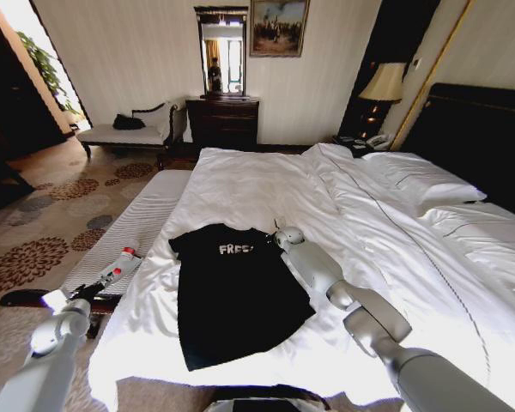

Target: Fold the clothes on the bed.

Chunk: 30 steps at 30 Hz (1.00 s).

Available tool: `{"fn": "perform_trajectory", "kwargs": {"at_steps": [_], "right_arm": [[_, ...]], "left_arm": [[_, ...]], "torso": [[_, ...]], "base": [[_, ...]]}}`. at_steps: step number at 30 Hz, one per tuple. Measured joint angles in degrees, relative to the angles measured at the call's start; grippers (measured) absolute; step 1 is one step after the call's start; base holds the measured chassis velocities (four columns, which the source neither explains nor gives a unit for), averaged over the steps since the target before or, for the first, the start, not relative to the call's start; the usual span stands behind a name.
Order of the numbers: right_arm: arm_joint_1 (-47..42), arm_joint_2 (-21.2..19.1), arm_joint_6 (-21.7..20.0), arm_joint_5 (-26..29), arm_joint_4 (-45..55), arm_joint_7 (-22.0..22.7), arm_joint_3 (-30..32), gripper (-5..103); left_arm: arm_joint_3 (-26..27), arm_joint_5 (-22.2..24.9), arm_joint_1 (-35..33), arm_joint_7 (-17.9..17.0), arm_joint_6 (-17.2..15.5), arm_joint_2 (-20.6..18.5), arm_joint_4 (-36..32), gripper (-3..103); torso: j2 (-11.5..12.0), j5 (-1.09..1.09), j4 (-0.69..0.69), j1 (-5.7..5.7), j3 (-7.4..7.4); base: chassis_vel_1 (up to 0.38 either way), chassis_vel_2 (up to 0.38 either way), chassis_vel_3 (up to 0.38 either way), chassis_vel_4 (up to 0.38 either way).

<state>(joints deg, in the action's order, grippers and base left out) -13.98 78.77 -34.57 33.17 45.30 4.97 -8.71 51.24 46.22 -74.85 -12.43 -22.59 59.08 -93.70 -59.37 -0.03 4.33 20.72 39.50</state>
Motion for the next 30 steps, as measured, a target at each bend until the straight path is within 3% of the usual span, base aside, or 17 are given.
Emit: {"fn": "perform_trajectory", "kwargs": {"at_steps": [1,3,7,13,30], "right_arm": [[0.0,0.0,0.0,0.0,0.0,0.0,0.0,14],[0.0,-0.1,0.3,0.0,0.0,-0.1,0.1,3],[0.0,-0.2,0.7,-0.1,0.0,-0.2,0.1,0],[-0.1,0.0,2.1,-0.4,0.1,-0.9,0.1,0],[4.0,3.2,13.1,-4.2,-8.0,-1.9,0.5,0]], "left_arm": [[0.0,0.0,0.0,0.0,0.0,0.0,0.0,100],[-0.1,0.0,0.2,-0.1,-0.1,0.0,-0.1,100],[-0.2,0.0,0.2,-0.2,-0.1,0.0,-0.1,100],[-0.2,0.0,0.1,-0.2,-0.1,0.0,0.1,100],[0.1,0.2,-0.5,-0.1,0.0,0.1,-0.1,100]], "torso": [[0.0,0.0,0.0,0.0,0.0],[0.0,0.0,0.0,0.0,0.0],[0.0,0.0,0.0,0.0,0.0],[0.0,0.0,0.0,0.0,0.0],[0.0,0.0,0.01,0.0,0.0]], "base": [[0.0,0.0,0.0,0.0],[0.0,0.0,0.0,0.0],[0.0,0.0,0.0,0.0],[0.0,0.0,0.0,0.0],[0.0,0.0,0.0,0.0]]}}
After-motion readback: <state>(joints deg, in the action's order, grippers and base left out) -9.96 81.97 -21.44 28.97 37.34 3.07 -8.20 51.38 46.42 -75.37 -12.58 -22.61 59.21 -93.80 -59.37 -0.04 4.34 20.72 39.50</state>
